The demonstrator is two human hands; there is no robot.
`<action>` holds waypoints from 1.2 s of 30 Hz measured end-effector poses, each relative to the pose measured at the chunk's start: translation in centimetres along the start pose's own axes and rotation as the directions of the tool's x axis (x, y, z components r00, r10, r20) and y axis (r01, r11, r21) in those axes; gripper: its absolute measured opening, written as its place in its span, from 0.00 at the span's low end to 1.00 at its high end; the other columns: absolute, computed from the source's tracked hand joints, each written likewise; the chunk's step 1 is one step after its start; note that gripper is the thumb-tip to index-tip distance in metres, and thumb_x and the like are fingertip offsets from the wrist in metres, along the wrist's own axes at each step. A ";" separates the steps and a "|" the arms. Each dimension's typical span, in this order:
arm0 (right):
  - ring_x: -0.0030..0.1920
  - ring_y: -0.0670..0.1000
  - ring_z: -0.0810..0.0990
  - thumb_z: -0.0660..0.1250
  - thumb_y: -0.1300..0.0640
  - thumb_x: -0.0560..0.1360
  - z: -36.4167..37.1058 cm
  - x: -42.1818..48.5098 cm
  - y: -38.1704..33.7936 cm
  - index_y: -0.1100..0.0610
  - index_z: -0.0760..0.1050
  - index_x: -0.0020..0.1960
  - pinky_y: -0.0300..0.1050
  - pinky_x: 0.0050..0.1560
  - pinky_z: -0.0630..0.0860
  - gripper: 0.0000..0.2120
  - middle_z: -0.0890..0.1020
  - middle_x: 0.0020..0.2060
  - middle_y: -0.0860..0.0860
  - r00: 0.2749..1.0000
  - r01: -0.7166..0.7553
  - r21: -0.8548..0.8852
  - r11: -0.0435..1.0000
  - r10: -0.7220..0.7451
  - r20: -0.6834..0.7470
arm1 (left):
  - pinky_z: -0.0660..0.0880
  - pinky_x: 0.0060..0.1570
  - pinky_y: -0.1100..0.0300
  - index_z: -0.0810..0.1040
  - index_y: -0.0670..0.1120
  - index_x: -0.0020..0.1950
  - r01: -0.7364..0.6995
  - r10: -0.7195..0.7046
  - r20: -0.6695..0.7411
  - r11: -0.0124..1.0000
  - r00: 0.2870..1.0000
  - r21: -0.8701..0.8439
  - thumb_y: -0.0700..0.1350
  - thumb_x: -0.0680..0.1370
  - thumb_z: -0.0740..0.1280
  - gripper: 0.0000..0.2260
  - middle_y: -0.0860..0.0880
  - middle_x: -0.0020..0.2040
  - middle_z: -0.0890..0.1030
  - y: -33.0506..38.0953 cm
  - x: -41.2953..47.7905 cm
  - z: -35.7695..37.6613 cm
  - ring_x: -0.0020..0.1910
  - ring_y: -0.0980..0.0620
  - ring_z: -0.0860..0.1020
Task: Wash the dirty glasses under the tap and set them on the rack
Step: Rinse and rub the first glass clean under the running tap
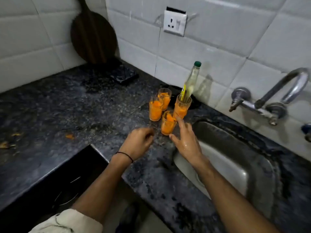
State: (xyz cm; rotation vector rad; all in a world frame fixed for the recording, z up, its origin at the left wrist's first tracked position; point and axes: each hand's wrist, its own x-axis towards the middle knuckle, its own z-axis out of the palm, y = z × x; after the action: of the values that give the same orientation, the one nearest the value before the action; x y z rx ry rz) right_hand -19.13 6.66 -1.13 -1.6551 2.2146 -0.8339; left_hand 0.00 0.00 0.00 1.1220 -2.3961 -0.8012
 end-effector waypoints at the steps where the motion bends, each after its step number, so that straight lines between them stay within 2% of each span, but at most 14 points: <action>1: 0.63 0.61 0.74 0.70 0.52 0.77 0.8 0.8 -0.2 0.43 0.55 0.79 0.54 0.61 0.75 0.36 0.70 0.65 0.58 1.000 -0.012 -0.022 1.000 0.013 0.024 | 0.77 0.49 0.49 0.79 0.43 0.57 0.018 -0.019 0.046 1.000 0.999 0.012 0.43 0.81 0.61 0.09 0.46 0.52 0.81 -0.7 0.5 0.4 0.48 0.47 0.79; 4: 0.64 0.61 0.73 0.70 0.49 0.77 2.5 2.5 -0.5 0.45 0.61 0.76 0.55 0.61 0.75 0.32 0.69 0.65 0.58 0.991 -0.112 -0.096 0.989 0.118 0.058 | 0.73 0.59 0.53 0.74 0.47 0.67 0.001 -0.015 0.158 0.996 0.987 0.090 0.45 0.81 0.60 0.15 0.48 0.66 0.75 -2.9 1.4 1.7 0.63 0.47 0.75; 7: 0.59 0.61 0.76 0.69 0.51 0.78 3.6 4.3 -0.5 0.52 0.72 0.67 0.53 0.54 0.75 0.18 0.73 0.60 0.56 0.981 -0.194 -0.075 0.978 0.192 -0.038 | 0.56 0.75 0.53 0.63 0.49 0.77 -0.095 0.036 0.309 0.979 0.950 0.179 0.48 0.83 0.58 0.22 0.48 0.78 0.61 -5.3 2.9 3.3 0.77 0.47 0.59; 9: 0.54 0.60 0.77 0.69 0.54 0.78 3.7 4.6 -0.6 0.56 0.76 0.57 0.53 0.50 0.75 0.10 0.76 0.54 0.56 0.974 -0.200 -0.024 0.980 0.196 -0.115 | 0.47 0.77 0.49 0.55 0.52 0.80 -0.137 0.039 0.408 0.967 0.912 0.216 0.51 0.84 0.56 0.24 0.50 0.81 0.51 -6.2 3.6 4.1 0.80 0.48 0.48; 11: 0.50 0.57 0.77 0.70 0.58 0.77 4.0 4.3 -0.6 0.57 0.77 0.51 0.49 0.45 0.72 0.04 0.78 0.50 0.55 0.960 -0.209 0.025 0.977 0.210 -0.185 | 0.43 0.76 0.46 0.49 0.55 0.81 -0.194 0.052 0.498 0.952 0.866 0.237 0.53 0.84 0.54 0.26 0.53 0.81 0.45 -6.9 4.3 5.0 0.80 0.49 0.43; 14: 0.46 0.53 0.77 0.71 0.59 0.76 3.7 2.9 0.0 0.58 0.77 0.45 0.40 0.41 0.64 0.04 0.78 0.46 0.52 0.923 -0.241 0.056 0.969 0.247 -0.295 | 0.38 0.75 0.43 0.44 0.58 0.80 -0.284 0.081 0.592 0.923 0.802 0.259 0.58 0.83 0.51 0.27 0.55 0.80 0.39 -7.8 4.8 6.0 0.79 0.50 0.39; 17: 0.45 0.54 0.79 0.73 0.61 0.74 2.4 1.0 1.7 0.59 0.78 0.44 0.39 0.42 0.65 0.04 0.81 0.44 0.53 0.872 -0.301 0.065 0.951 0.302 -0.385 | 0.37 0.75 0.41 0.41 0.59 0.80 -0.314 0.078 0.614 0.905 0.786 0.288 0.59 0.83 0.50 0.28 0.56 0.80 0.37 -8.1 5.0 6.4 0.79 0.51 0.37; 20: 0.44 0.56 0.79 0.74 0.59 0.74 0.3 -0.9 3.5 0.60 0.78 0.44 0.45 0.40 0.69 0.06 0.82 0.43 0.53 0.824 -0.386 0.031 0.922 0.359 -0.439 | 0.38 0.74 0.41 0.42 0.58 0.80 -0.351 0.099 0.622 0.888 0.777 0.297 0.59 0.83 0.50 0.28 0.55 0.80 0.38 -6.6 5.6 6.5 0.79 0.52 0.38; 24: 0.40 0.47 0.74 0.75 0.60 0.73 -3.4 -2.6 5.4 0.57 0.79 0.44 0.34 0.38 0.60 0.05 0.78 0.41 0.46 0.784 -0.435 0.028 0.900 0.394 -0.479 | 0.45 0.76 0.48 0.48 0.55 0.81 -0.422 0.259 0.615 0.897 0.745 0.133 0.56 0.84 0.53 0.27 0.52 0.81 0.46 -1.2 8.6 7.5 0.80 0.51 0.44; 27: 0.40 0.50 0.77 0.75 0.59 0.72 -6.0 -3.3 7.0 0.57 0.79 0.44 0.35 0.38 0.61 0.05 0.81 0.43 0.50 0.775 -0.467 0.011 0.884 0.416 -0.476 | 0.58 0.73 0.54 0.57 0.48 0.79 -0.392 0.371 0.539 0.916 0.756 -0.082 0.51 0.84 0.55 0.24 0.46 0.79 0.60 4.3 12.1 9.2 0.77 0.47 0.58; 29: 0.43 0.54 0.80 0.76 0.58 0.72 -7.4 -3.6 8.1 0.56 0.80 0.45 0.38 0.40 0.65 0.06 0.82 0.45 0.52 0.774 -0.486 -0.004 0.874 0.428 -0.467 | 0.67 0.66 0.52 0.63 0.44 0.77 -0.376 0.392 0.446 0.918 0.805 -0.129 0.49 0.84 0.57 0.21 0.42 0.74 0.69 7.8 14.5 10.6 0.71 0.42 0.69; 32: 0.50 0.57 0.82 0.76 0.57 0.72 -9.6 -3.9 9.4 0.54 0.81 0.51 0.39 0.44 0.68 0.08 0.83 0.50 0.52 0.782 -0.489 -0.008 0.872 0.435 -0.446 | 0.71 0.52 0.48 0.70 0.41 0.67 -0.326 0.342 0.318 0.939 0.884 -0.106 0.49 0.83 0.57 0.16 0.37 0.60 0.79 13.6 18.1 12.5 0.59 0.35 0.76; 34: 0.51 0.56 0.82 0.75 0.57 0.72 -10.7 -4.0 10.2 0.52 0.81 0.53 0.37 0.45 0.67 0.10 0.83 0.53 0.51 0.800 -0.465 -0.011 0.885 0.415 -0.433 | 0.69 0.48 0.49 0.72 0.39 0.61 -0.241 0.247 0.287 0.969 0.926 -0.057 0.51 0.83 0.58 0.16 0.36 0.56 0.79 17.0 20.4 13.5 0.57 0.34 0.75; 36: 0.53 0.55 0.82 0.75 0.57 0.73 -11.8 -4.0 11.2 0.52 0.81 0.55 0.38 0.47 0.70 0.11 0.83 0.54 0.51 0.825 -0.436 -0.007 0.900 0.397 -0.402 | 0.69 0.48 0.50 0.75 0.38 0.58 -0.163 0.161 0.254 0.987 0.954 -0.011 0.53 0.83 0.58 0.18 0.35 0.55 0.79 19.8 22.2 14.3 0.56 0.33 0.76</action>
State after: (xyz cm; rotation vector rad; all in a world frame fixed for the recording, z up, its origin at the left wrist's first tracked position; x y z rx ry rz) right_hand -32.85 16.03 1.30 -1.0195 2.7871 -1.0082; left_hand -32.76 -2.38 3.58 0.8547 -2.6628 -0.9263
